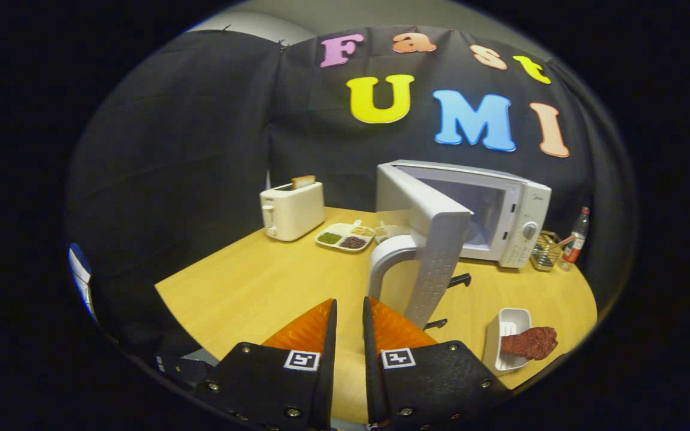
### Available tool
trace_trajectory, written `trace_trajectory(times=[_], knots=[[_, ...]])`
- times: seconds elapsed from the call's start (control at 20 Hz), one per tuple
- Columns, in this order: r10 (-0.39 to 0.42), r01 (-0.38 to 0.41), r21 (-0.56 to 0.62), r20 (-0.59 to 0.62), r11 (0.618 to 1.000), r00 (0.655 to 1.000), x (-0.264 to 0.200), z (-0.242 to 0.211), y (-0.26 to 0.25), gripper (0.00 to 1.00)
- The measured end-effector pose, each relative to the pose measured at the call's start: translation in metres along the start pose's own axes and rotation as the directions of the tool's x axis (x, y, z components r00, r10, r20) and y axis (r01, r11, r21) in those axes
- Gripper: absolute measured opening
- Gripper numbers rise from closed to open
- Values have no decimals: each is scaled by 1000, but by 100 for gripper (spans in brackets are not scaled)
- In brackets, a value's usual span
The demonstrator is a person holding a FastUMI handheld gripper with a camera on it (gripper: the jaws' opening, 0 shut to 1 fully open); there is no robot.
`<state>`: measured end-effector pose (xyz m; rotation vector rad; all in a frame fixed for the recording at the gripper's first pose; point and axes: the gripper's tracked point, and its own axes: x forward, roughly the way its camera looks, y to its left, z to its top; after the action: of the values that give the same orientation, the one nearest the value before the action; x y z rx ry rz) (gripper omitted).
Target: Open the microwave, put the food inside, and close the microwave door.
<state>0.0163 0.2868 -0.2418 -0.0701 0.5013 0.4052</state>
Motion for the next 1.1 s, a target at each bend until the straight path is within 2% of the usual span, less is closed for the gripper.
trace_trajectory(times=[0.2, 0.25, 0.3, 0.4, 0.65, 0.85, 1.1], knots=[[192, -193, -36, -18, 981, 981, -23, 2, 29, 24], [240, -240, -48, -13, 970, 971, -35, 8, 34, 27], [274, -274, -66, -11, 959, 962, -42, 12, 38, 50], [279, -274, -115, 24, 955, 960, -59, 26, 30, 97], [221, -201, -138, 148, 970, 964, -85, 75, -14, 97], [117, -105, -67, 213, 992, 970, -92, 106, -78, 97], [-30, 22, 39, 209, 999, 977, -91, 111, -162, 97]])
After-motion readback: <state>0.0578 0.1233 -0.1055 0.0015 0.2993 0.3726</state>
